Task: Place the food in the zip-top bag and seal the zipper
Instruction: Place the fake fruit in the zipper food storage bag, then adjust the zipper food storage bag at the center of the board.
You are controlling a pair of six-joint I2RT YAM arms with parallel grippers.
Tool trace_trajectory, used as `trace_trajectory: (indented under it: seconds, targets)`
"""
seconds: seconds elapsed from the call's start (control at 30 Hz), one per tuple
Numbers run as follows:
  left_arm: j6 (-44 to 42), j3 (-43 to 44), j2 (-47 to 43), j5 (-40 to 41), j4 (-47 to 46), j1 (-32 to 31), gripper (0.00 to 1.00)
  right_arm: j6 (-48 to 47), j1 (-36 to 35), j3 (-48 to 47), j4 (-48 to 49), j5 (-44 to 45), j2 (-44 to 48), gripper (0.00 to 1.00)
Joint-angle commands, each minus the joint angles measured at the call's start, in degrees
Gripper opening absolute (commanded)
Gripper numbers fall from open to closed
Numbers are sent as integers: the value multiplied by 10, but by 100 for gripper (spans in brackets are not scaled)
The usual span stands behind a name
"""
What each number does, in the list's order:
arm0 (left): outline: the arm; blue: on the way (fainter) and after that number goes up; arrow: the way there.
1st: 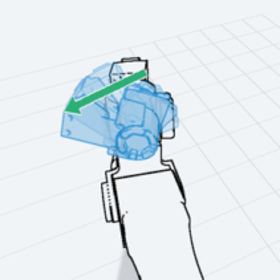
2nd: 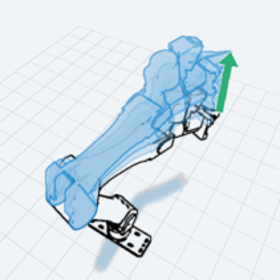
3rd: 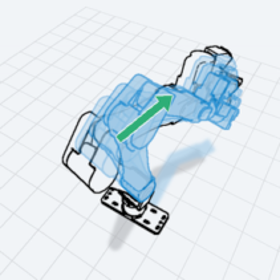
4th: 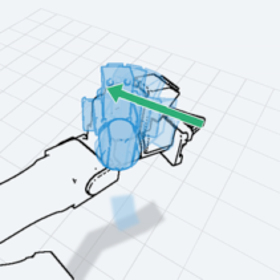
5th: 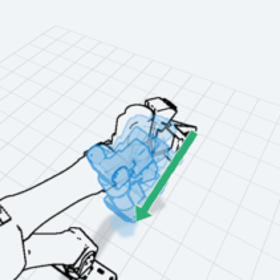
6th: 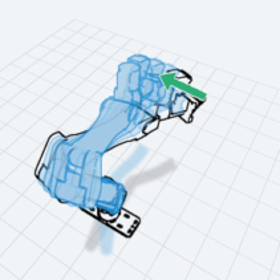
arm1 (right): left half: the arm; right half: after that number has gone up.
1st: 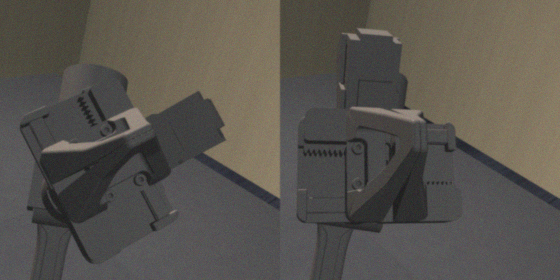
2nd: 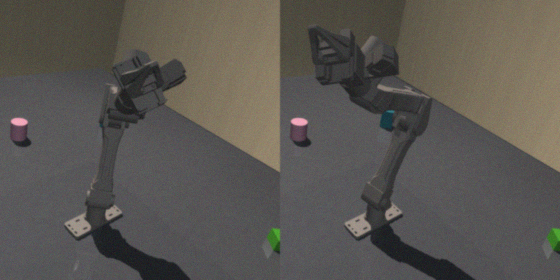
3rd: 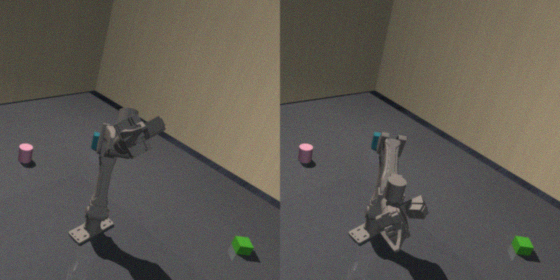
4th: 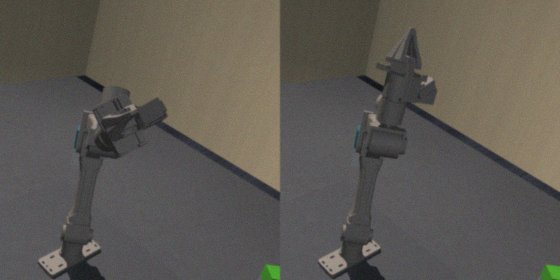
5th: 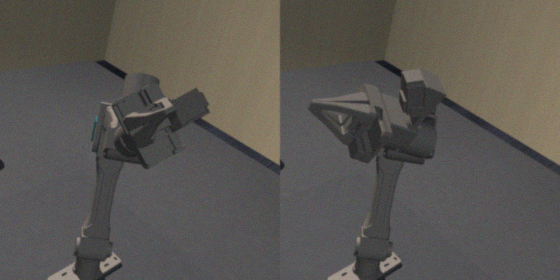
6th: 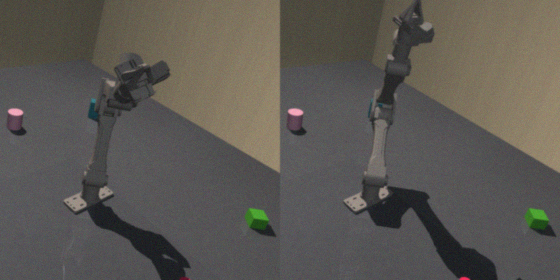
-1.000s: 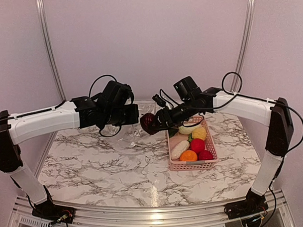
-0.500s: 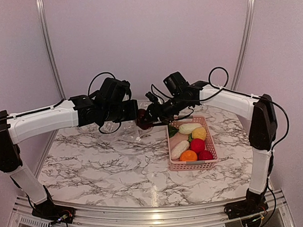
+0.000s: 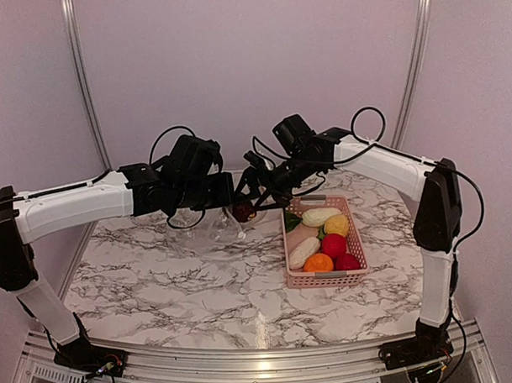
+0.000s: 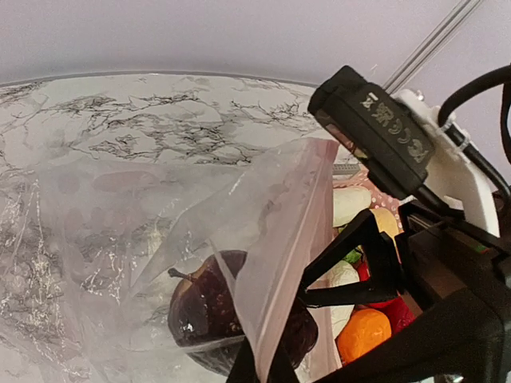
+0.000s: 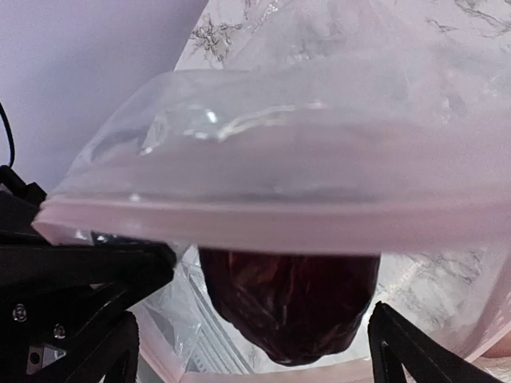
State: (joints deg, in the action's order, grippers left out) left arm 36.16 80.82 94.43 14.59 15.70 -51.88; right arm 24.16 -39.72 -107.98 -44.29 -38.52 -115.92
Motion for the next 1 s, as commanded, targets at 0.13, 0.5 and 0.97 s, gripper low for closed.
trace_trajectory:
  seconds: [0.13,0.5,0.97]
  targets:
    - [21,-17,-16,8,4,12,0,-10,7,1,-54,25,73,94]
    - [24,-30,-23,3,1,16,0,-13,7,72,-39,129,76,77]
    - [-23,-1,-38,95,79,16,0,-9,5,9,-104,229,66,0]
